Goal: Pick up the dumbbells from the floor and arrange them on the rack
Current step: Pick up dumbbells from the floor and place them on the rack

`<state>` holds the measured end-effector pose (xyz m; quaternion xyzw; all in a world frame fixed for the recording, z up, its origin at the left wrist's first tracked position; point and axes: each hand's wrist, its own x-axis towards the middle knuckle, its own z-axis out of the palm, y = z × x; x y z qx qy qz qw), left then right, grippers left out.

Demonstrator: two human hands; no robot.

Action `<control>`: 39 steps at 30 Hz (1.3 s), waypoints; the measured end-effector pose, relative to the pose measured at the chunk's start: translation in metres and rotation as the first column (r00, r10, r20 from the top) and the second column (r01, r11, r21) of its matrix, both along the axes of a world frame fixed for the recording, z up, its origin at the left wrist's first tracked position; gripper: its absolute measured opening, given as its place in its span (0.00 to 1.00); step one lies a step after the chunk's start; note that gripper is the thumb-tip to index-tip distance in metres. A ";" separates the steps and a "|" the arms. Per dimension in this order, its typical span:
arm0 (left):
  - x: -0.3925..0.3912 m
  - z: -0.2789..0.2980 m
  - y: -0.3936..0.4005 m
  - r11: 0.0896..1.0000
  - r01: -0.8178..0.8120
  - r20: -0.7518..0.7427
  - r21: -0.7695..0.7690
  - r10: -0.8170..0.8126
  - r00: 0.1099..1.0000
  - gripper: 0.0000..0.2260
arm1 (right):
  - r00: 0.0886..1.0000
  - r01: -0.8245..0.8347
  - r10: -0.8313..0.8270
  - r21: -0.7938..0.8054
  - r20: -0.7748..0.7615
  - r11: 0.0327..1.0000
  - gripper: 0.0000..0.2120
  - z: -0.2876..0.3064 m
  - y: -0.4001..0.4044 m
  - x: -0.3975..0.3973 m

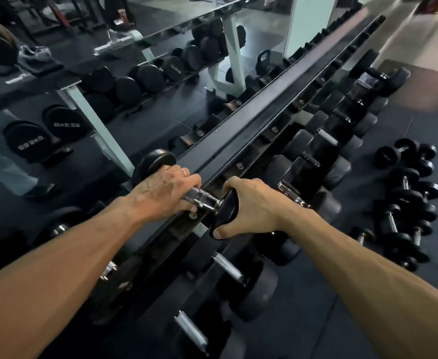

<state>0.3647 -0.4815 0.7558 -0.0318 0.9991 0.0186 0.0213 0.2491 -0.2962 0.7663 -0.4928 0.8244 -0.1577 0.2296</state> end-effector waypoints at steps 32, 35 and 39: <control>-0.015 -0.085 -0.109 0.980 0.136 0.055 -0.146 -0.129 0.990 0.16 | 0.994 0.075 -0.089 0.199 0.062 0.977 0.55 -0.082 -0.112 -0.001; -0.012 -0.086 -0.107 0.982 0.118 0.053 -0.149 -0.111 0.992 0.16 | 0.995 0.073 -0.086 0.185 0.059 0.980 0.55 -0.084 -0.111 0.001; -0.015 -0.082 -0.106 0.987 0.108 0.070 -0.122 -0.100 0.993 0.16 | 0.992 0.077 -0.093 0.172 0.083 0.982 0.57 -0.084 -0.109 -0.001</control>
